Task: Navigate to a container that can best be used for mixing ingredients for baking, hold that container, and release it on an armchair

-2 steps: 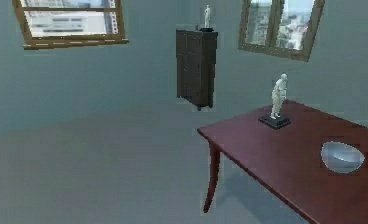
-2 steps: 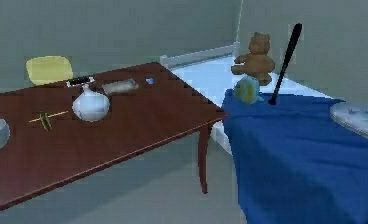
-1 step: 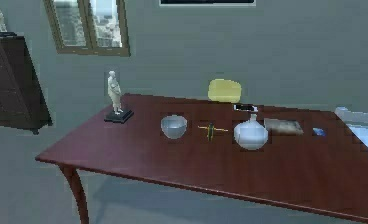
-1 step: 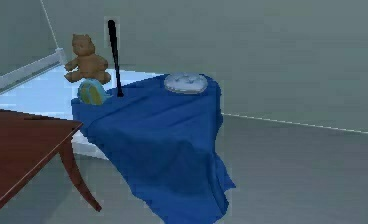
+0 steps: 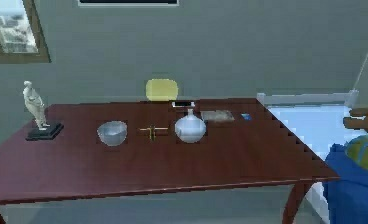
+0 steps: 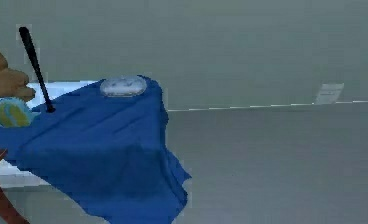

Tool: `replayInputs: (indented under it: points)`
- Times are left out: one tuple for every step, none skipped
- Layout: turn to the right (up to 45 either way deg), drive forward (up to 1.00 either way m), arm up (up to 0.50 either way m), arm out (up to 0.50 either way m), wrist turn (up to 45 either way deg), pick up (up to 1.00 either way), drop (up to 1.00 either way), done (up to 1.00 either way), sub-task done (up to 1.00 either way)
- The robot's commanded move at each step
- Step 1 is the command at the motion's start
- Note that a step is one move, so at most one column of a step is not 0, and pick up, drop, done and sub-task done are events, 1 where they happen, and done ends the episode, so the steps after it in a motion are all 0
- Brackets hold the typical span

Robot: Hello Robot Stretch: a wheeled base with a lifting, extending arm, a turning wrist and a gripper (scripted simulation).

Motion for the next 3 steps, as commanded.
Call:
replayInputs:
  points:
    - [0.0, 0.40, 0.00, 0.00, 0.0, 0.00, 0.00, 0.00, 0.00]
    - [-45.0, 0.00, 0.00, 0.00, 0.0, 0.00, 0.00, 0.00, 0.00]
    - [-45.0, 0.00, 0.00, 0.00, 0.0, 0.00, 0.00, 0.00, 0.00]
